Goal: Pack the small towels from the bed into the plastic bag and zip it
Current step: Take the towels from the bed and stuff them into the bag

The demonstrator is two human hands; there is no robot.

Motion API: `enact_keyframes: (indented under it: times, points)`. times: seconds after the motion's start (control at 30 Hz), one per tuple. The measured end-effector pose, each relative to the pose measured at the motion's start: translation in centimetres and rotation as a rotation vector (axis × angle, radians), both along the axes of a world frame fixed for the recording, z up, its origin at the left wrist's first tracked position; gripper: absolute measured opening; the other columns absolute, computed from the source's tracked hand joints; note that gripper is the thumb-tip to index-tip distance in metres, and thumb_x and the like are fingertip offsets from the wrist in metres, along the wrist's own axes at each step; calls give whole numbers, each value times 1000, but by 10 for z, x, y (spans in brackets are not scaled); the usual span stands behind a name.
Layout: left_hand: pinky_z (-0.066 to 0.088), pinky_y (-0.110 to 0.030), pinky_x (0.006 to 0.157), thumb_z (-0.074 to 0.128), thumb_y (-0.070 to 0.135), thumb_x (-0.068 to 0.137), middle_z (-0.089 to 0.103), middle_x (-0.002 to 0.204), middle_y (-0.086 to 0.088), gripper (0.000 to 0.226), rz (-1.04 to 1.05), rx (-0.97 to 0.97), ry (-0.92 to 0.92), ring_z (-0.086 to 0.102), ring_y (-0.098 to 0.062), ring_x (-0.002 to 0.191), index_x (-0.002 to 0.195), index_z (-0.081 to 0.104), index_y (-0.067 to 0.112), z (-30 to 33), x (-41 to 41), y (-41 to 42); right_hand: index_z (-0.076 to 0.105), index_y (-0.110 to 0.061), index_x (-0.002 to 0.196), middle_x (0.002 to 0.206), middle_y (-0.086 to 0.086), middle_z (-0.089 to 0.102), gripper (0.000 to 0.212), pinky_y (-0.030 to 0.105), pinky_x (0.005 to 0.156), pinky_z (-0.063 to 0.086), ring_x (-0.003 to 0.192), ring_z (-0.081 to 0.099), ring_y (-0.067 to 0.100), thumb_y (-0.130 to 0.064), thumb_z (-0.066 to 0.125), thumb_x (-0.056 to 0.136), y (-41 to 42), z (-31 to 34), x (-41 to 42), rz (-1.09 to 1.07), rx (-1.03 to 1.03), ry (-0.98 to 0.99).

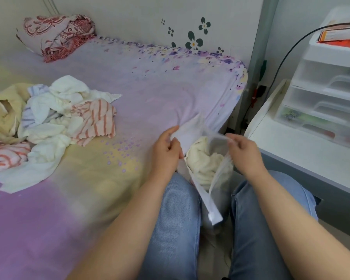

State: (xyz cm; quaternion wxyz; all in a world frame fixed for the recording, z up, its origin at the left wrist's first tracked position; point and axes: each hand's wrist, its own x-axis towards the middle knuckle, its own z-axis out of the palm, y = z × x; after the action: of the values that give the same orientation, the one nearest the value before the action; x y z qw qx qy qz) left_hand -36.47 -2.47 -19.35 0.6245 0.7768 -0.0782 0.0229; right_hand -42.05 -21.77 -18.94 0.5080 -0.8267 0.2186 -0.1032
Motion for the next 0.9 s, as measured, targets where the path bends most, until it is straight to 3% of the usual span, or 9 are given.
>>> enact_keyframes:
  times: [0.07, 0.17, 0.23, 0.33, 0.4, 0.5, 0.57, 0.7, 0.9]
  points:
    - [44, -22, 54, 47, 1, 92, 53, 47, 4, 35, -80, -2, 43, 46, -7, 44, 115, 56, 26, 3, 0, 0, 66, -10, 114, 83, 3, 64, 31, 27, 64, 44, 72, 59, 18, -25, 42, 101, -7, 5, 5, -24, 71, 25]
    - [48, -26, 59, 47, 10, 95, 51, 49, 3, 27, -185, 95, 56, 46, -7, 46, 110, 59, 28, 3, -6, -3, 57, -11, 68, 61, 3, 50, 45, 30, 56, 37, 56, 46, 18, -36, 39, 101, -10, 2, 7, 194, -208, 301]
    - [45, -25, 56, 47, 12, 96, 50, 51, 3, 24, -125, 75, 56, 45, -10, 47, 104, 61, 31, 1, -4, -2, 43, -20, 56, 58, -1, 47, 51, 30, 55, 36, 55, 45, 18, -47, 36, 99, -2, 0, 10, 252, -380, 360]
    - [42, -29, 60, 48, 15, 93, 51, 58, 1, 22, 66, 197, -60, 45, -14, 53, 101, 63, 29, 3, 11, 10, 45, -20, 57, 63, 0, 52, 53, 29, 54, 37, 60, 51, 19, -46, 29, 100, 14, 5, 21, 226, -555, 358]
    - [44, -30, 68, 50, 15, 93, 57, 70, 4, 22, 194, 360, -156, 52, -14, 66, 109, 62, 21, 8, 30, 30, 47, -13, 57, 64, 5, 54, 51, 28, 52, 35, 58, 50, 21, -38, 30, 99, 21, 4, 30, 202, -499, 305]
    - [40, -37, 94, 57, 14, 85, 56, 120, -5, 38, 418, 705, -303, 50, -27, 111, 122, 58, 19, 14, 73, 69, 44, -9, 56, 59, 6, 48, 48, 30, 54, 32, 54, 43, 20, -33, 36, 97, 23, -5, 34, 205, -333, 227]
    - [34, -44, 101, 60, 18, 82, 39, 141, -8, 55, 528, 973, -210, 37, -33, 126, 135, 45, 18, 14, 104, 101, 46, -7, 58, 58, 9, 49, 49, 31, 55, 32, 52, 40, 19, -35, 38, 97, 25, -9, 38, 221, -256, 206]
    - [39, -47, 96, 51, 28, 93, 47, 131, -16, 40, 486, 1221, 40, 44, -39, 119, 131, 51, 17, 1, 140, 149, 68, 5, 87, 78, 22, 67, 55, 31, 56, 36, 56, 48, 21, -38, 36, 98, 35, -15, 47, 261, -242, 220]
    - [37, -48, 98, 43, 23, 91, 59, 114, -20, 30, 322, 1023, -242, 50, -38, 112, 108, 61, 5, 6, 114, 109, 71, 1, 93, 88, 17, 70, 54, 39, 75, 50, 80, 63, 31, -38, 34, 99, 37, -21, 52, 253, -236, 194]
